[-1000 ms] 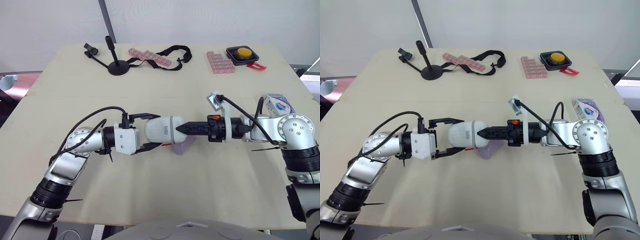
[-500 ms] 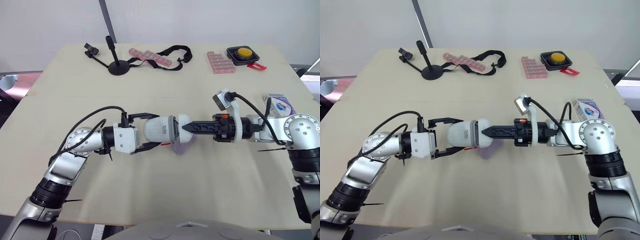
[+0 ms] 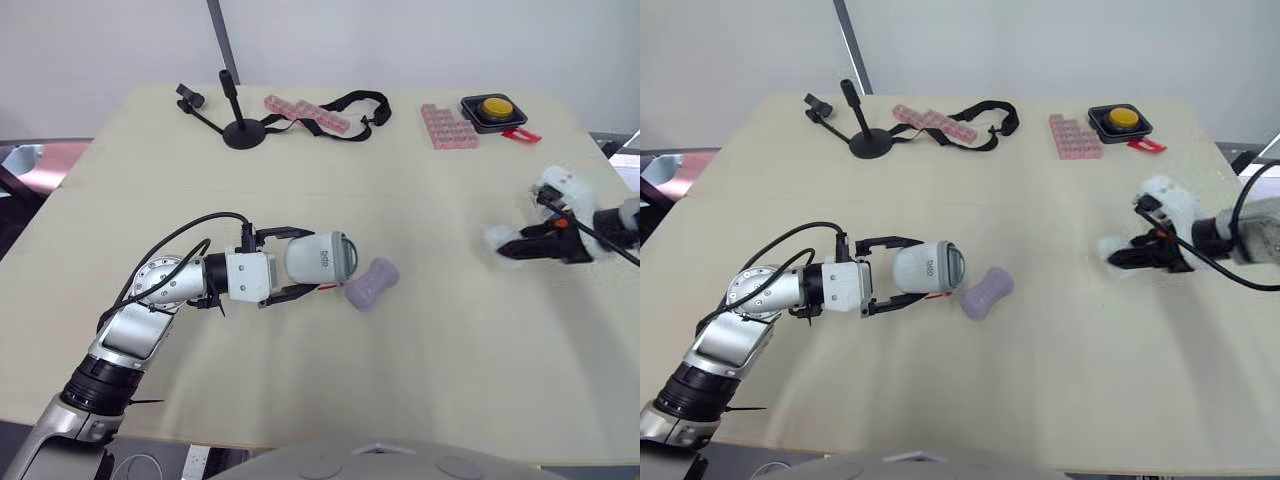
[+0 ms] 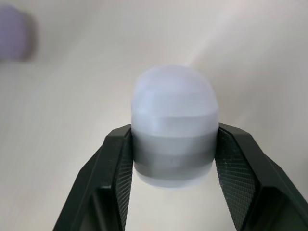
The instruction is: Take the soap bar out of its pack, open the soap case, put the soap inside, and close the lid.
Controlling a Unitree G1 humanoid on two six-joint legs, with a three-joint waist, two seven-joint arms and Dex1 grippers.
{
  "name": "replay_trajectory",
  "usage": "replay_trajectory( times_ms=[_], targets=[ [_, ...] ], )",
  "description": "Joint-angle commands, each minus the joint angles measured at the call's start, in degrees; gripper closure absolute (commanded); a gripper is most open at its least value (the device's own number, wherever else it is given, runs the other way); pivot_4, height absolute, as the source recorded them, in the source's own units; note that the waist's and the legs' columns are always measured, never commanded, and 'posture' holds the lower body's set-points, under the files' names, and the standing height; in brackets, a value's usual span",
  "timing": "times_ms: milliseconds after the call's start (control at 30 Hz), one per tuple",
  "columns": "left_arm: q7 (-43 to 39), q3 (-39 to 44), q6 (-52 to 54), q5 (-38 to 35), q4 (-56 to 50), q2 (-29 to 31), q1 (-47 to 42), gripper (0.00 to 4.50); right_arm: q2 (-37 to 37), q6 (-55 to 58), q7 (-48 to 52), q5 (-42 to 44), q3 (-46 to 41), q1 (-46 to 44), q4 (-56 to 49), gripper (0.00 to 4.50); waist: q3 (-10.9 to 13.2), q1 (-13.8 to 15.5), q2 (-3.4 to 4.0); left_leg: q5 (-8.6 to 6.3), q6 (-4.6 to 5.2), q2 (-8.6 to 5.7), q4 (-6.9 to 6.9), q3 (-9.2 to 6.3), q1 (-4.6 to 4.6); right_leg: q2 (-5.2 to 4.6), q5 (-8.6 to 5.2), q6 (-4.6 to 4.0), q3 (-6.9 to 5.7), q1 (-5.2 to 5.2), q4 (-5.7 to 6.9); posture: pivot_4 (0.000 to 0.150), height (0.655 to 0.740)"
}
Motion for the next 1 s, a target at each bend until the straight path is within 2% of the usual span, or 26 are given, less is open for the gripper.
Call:
replay_trajectory(
  times_ms=[33,267,467,700,1000],
  targets=[
    [0.5,0.6,-0.4,-0.7,-0.2,-0.1,-0.7,1.02,1.0,-5.9,6.1,-12.1,4.4,-3.9,0.3,2.52,0.0,-0.5,0.01,0.0,0.0,0.0,0.0,0.0,0.01,0.02,0.0,0.0,0.02,0.0,0.05,0.15,0.7096],
    [0.3,0.7,-0.1,-1.0,-1.1,0.0,0.3,1.02,6.7,-12.8,13.4,-26.2,9.0,-9.3,5.0,2.52,0.0,-0.8,0.02,0.01,0.02,0.0,0.04,0.01,0.04,0.05,0.0,-0.01,0.16,-0.05,0.37,0.15,0.7096],
    [-2.2,0.3,1.9,-4.1,-3.0,0.9,2.0,1.02,13.0,-22.8,20.6,-32.2,9.7,-11.7,14.2,2.52,0.0,-1.0,0.04,0.02,0.04,0.04,0.29,0.02,0.05,-0.03,-0.01,-0.04,0.16,-0.29,0.66,0.15,0.7096],
    [-3.8,0.3,3.7,-5.5,-4.3,1.5,2.9,1.02,17.1,-35.9,23.8,-41.4,10.3,-14.2,25.3,2.52,0.0,-1.0,0.05,0.02,0.07,0.05,0.46,0.03,-0.06,-0.03,-0.01,-0.05,0.13,-0.39,0.78,0.15,0.7096],
    [-5.1,1.5,6.8,-7.2,-4.8,3.3,4.5,1.02,21.0,-42.9,25.9,-47.2,8.9,-16.6,32.3,2.52,0.0,-2.0,0.05,0.03,0.07,0.08,0.46,0.05,-0.09,-0.02,-0.02,-0.05,0.15,-0.43,0.81,0.15,0.7096]
  ],
)
